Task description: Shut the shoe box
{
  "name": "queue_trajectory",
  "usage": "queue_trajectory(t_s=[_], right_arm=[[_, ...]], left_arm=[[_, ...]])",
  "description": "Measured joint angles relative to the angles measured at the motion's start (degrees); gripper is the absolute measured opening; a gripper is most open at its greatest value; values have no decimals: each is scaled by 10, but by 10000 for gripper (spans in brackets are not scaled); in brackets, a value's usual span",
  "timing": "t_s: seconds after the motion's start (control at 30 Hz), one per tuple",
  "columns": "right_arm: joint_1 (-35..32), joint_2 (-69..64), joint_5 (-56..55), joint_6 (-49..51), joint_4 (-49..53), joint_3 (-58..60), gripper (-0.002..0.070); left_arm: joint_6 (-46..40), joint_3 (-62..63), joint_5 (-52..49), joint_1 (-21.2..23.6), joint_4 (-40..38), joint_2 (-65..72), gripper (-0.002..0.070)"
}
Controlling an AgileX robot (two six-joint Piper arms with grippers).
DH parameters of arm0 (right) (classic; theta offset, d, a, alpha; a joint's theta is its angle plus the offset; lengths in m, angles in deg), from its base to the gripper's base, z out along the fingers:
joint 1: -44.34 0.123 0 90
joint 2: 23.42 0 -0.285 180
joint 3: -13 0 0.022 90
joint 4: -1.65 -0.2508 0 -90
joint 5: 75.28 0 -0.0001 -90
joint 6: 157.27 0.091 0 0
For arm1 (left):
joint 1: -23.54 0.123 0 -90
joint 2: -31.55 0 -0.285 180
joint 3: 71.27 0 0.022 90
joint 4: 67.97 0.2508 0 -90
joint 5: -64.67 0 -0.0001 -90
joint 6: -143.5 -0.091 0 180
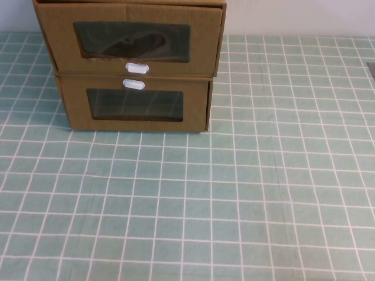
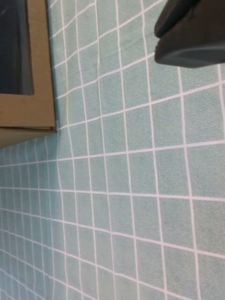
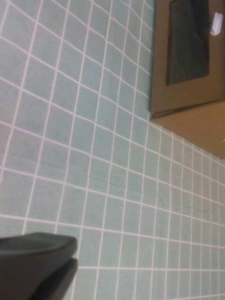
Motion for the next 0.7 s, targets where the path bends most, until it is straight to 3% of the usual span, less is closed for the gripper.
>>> queue_trajectory(t_s=[0.53, 0.7], right_arm=[[-1, 3, 0, 0, 1, 0, -14], [-44, 58, 2, 0, 21, 8, -14]], left_arm=[[0, 0, -1, 0, 1, 0, -5], [0, 0, -1, 0, 1, 0, -5]])
